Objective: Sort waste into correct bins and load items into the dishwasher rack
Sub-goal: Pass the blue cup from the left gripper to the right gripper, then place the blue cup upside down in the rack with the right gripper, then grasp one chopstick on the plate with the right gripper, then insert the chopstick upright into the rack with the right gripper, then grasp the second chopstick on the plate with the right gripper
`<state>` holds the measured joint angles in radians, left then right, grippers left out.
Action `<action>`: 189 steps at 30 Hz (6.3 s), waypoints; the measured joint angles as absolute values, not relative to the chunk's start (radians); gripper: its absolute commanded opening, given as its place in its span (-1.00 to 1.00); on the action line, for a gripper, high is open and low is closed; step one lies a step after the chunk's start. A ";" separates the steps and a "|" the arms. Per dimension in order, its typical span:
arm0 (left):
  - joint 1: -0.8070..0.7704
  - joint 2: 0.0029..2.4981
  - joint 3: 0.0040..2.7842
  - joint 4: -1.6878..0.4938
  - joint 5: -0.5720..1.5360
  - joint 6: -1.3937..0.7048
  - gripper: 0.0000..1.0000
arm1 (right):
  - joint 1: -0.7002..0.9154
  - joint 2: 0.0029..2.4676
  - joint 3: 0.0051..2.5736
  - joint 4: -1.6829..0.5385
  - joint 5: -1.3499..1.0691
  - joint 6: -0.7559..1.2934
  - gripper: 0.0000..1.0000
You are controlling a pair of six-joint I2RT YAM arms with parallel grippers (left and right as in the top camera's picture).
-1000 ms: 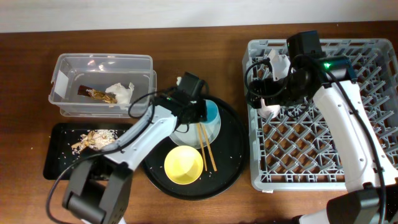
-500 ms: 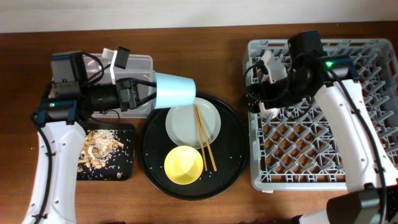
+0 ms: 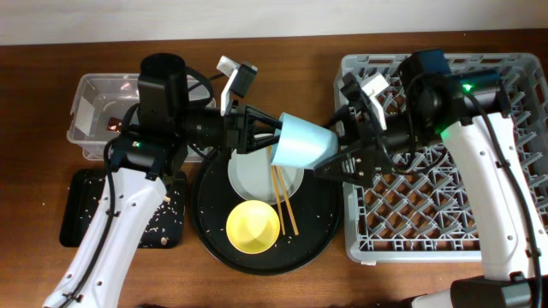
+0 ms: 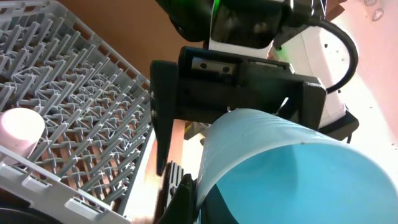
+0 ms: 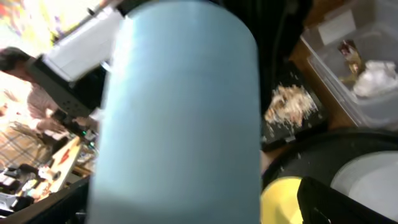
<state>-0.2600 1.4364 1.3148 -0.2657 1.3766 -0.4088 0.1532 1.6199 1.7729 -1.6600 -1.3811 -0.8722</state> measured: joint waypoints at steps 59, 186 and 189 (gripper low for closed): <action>-0.262 1.436 1.322 -0.782 0.339 -0.217 0.99 | 0.056 1.971 1.777 -0.941 0.225 0.007 0.12; 0.257 1.341 1.337 -0.924 0.272 -0.216 0.99 | 0.064 1.856 1.676 -1.238 -0.616 -0.082 -0.38; 0.257 1.341 1.337 -0.924 0.272 -0.217 0.99 | 0.244 1.856 1.677 -1.171 -0.571 -0.086 -0.28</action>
